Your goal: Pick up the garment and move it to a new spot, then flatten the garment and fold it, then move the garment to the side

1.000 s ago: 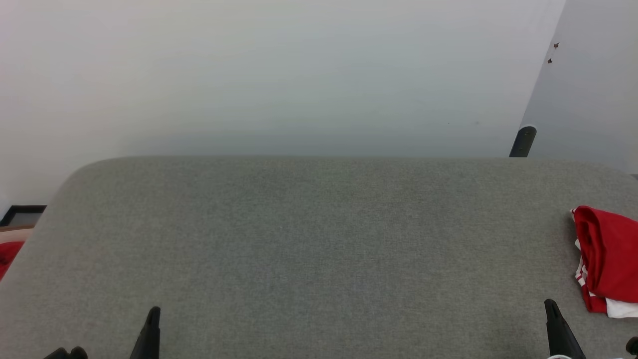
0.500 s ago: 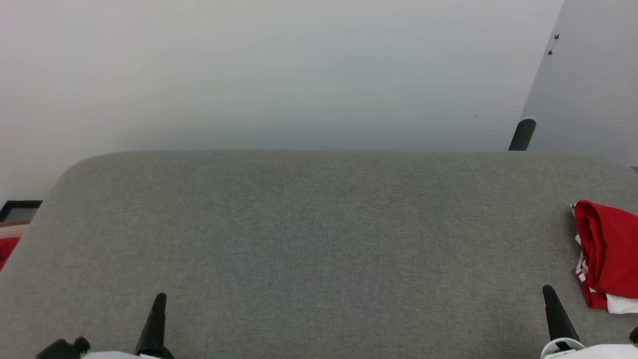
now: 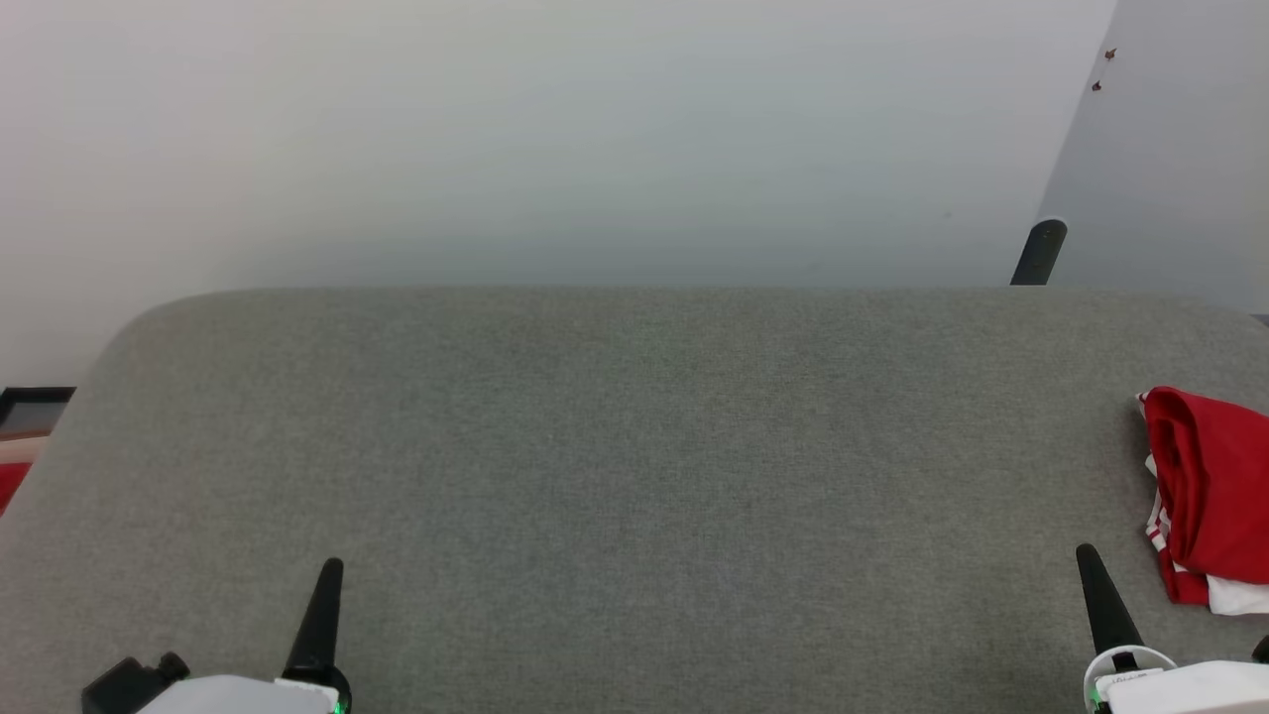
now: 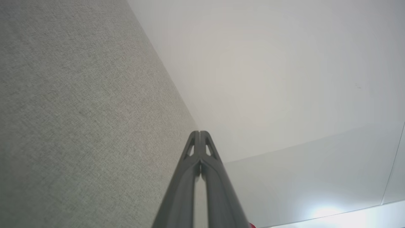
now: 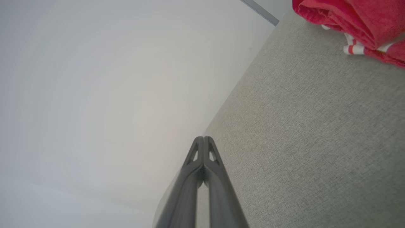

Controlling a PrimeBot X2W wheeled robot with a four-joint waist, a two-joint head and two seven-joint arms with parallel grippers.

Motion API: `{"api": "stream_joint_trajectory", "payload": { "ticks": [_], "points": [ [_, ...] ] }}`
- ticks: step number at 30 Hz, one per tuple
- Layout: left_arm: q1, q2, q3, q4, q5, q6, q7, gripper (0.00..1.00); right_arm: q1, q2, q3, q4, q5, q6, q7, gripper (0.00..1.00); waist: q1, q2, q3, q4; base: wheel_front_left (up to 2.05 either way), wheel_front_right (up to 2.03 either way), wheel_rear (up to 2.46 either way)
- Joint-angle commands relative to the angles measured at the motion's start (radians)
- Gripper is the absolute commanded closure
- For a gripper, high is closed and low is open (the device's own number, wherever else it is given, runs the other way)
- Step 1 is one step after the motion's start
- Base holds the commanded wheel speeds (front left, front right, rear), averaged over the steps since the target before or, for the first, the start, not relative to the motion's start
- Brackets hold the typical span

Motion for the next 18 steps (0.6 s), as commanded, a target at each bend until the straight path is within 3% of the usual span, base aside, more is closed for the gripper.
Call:
{"api": "stream_joint_trajectory", "payload": {
  "ticks": [1,18],
  "points": [
    [-0.023,-0.001,0.007,-0.003,-0.023,-0.003,0.006,1.0,-0.022,0.001,-0.005,-0.003,0.033,0.0,0.007,1.0,0.0,0.0,0.002,-0.001,0.0,0.0,0.0],
    [-0.062,-0.032,0.02,0.008,-0.146,-0.004,0.045,1.0,-0.063,0.002,-0.008,0.017,0.208,0.0,0.046,1.0,0.0,0.0,0.024,-0.007,0.0,0.0,0.0]
  ]
}}
